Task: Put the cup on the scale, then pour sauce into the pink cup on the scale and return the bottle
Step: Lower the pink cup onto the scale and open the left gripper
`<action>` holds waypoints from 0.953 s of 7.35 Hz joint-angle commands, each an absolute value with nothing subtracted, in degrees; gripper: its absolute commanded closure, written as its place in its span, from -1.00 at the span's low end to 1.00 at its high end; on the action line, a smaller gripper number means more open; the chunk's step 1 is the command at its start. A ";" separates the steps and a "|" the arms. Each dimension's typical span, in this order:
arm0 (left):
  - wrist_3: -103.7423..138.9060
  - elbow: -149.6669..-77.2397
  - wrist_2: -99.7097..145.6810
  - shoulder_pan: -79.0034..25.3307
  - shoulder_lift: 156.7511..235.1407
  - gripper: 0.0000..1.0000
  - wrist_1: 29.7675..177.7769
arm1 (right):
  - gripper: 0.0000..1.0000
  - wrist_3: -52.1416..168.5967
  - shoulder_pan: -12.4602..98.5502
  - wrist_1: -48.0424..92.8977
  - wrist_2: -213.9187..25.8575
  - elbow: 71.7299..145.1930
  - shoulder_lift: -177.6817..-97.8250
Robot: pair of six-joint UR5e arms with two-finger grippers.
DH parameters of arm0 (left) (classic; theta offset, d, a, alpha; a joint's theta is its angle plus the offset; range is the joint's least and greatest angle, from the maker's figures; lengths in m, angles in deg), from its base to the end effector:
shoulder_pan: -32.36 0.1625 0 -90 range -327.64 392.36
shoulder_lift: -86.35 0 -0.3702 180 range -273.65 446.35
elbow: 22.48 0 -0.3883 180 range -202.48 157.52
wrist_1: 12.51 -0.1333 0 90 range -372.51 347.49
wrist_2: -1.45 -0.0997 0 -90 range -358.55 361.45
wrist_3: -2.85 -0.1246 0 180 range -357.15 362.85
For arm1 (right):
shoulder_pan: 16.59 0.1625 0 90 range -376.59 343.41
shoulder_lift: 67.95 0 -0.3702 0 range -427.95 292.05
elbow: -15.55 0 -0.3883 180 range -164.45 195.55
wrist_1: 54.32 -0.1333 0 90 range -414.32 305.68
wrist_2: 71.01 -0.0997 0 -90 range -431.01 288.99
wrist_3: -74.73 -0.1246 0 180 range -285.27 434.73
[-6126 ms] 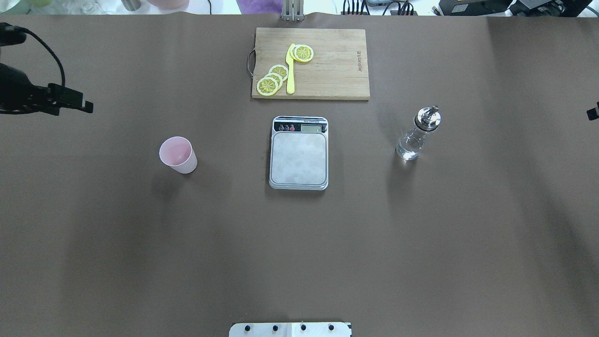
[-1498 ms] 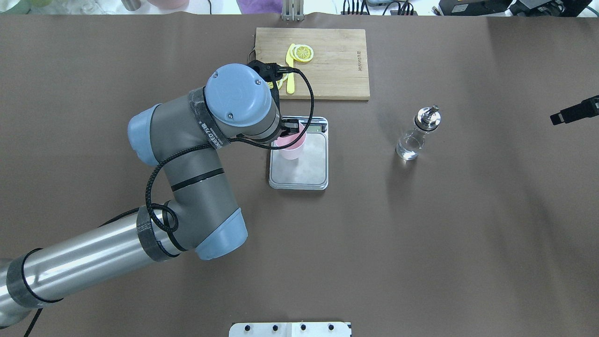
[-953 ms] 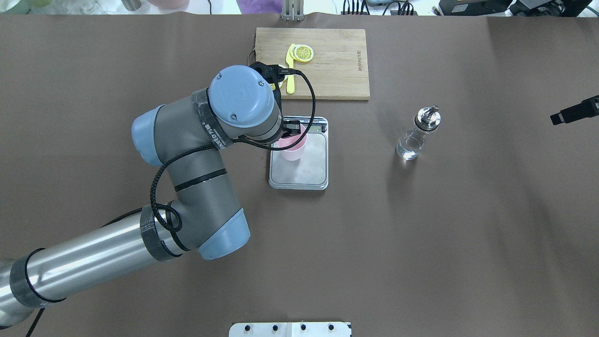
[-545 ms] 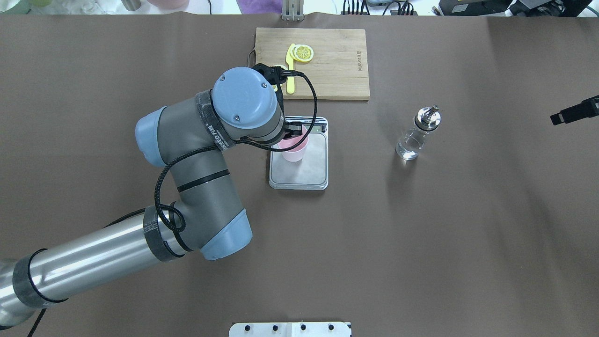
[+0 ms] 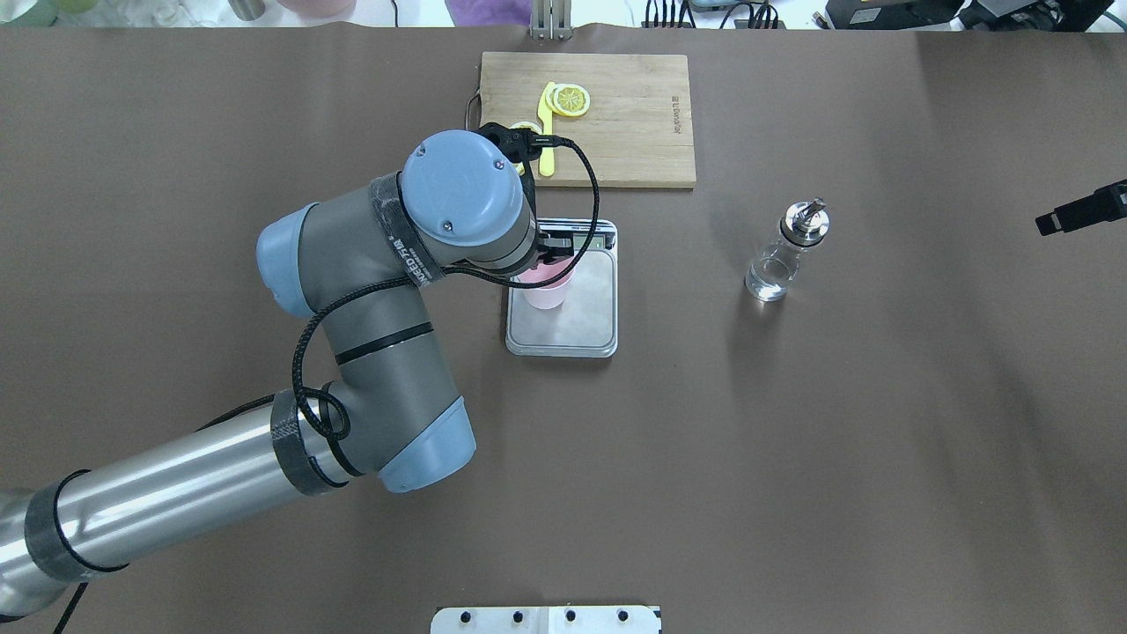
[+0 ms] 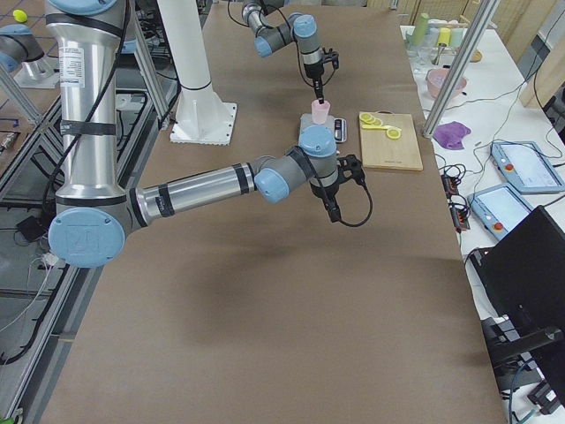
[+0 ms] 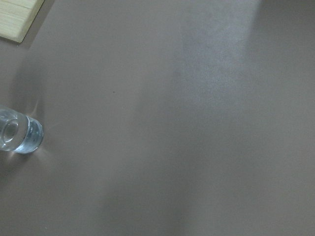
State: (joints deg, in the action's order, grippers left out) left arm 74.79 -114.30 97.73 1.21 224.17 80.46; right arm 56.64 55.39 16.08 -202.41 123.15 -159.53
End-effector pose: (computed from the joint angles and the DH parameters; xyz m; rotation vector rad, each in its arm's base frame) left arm 0.5241 -0.4566 0.1112 0.2897 0.8773 -0.1617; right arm -0.1058 -0.4898 0.4433 0.3482 -0.8484 -0.2233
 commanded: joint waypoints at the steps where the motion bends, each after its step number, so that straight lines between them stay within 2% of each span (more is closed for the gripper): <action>1: 74.40 -116.95 97.78 1.16 223.99 -0.95 80.13 | -1.00 56.62 55.40 15.99 -202.49 123.22 -159.53; 4: 68.98 -123.01 99.10 -0.85 222.07 -0.96 76.20 | -1.00 56.62 53.38 10.58 -202.75 123.13 -159.61; 7: 49.86 -129.52 107.93 -11.98 212.07 -0.96 74.59 | -1.00 57.49 49.16 4.75 -202.49 122.87 -158.21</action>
State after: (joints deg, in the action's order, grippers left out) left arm 58.64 -127.46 103.30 -6.75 216.31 74.89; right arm 56.91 50.41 6.71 -202.54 122.94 -158.75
